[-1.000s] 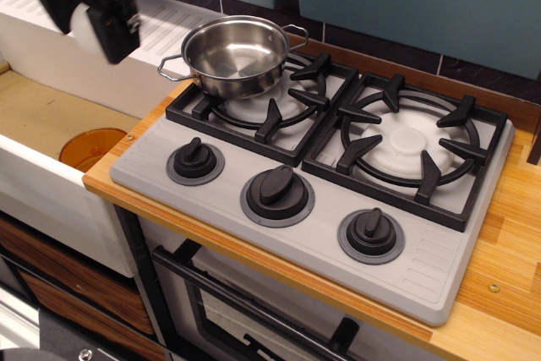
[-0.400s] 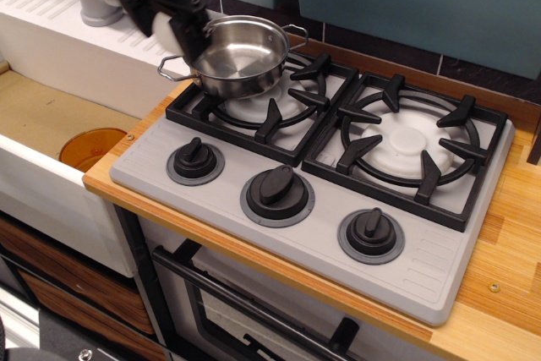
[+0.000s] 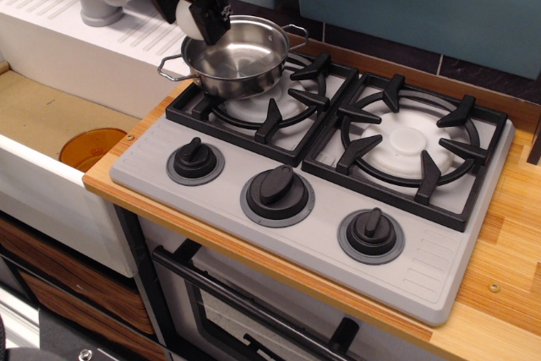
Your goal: Put pot or pan on stove and put egg in pot or pan
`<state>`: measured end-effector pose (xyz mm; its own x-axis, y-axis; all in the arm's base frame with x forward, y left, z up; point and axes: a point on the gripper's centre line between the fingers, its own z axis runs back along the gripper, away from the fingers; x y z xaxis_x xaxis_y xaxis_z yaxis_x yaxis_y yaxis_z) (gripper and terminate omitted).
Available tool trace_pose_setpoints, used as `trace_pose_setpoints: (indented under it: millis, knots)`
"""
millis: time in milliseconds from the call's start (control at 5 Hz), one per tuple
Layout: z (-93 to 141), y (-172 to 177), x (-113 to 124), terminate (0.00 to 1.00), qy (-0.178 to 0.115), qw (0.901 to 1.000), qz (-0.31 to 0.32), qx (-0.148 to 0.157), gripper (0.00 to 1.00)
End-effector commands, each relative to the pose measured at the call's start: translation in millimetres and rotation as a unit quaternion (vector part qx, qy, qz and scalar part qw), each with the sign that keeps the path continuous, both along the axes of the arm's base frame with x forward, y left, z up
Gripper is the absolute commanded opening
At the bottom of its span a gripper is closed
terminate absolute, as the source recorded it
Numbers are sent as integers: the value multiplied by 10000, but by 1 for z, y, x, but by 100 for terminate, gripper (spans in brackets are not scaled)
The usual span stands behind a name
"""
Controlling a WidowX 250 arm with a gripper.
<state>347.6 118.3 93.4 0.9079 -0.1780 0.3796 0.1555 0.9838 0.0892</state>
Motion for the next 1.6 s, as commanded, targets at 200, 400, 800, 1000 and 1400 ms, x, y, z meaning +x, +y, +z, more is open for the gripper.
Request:
trace_pose_setpoints:
  millis: [200, 400, 800, 1000, 1400]
  knots:
    - [33, -14, 14, 0, -74, 9998, 52, 181, 100]
    - [44, -18, 7, 0, 77, 9996, 128, 251, 100]
    - [75, -24, -9, 0, 384, 9979, 256, 447, 100]
    - [84, -30, -10, 0, 509, 9974, 309, 394, 100]
    - [87, -43, -3, 0, 620, 9972, 333, 252, 100]
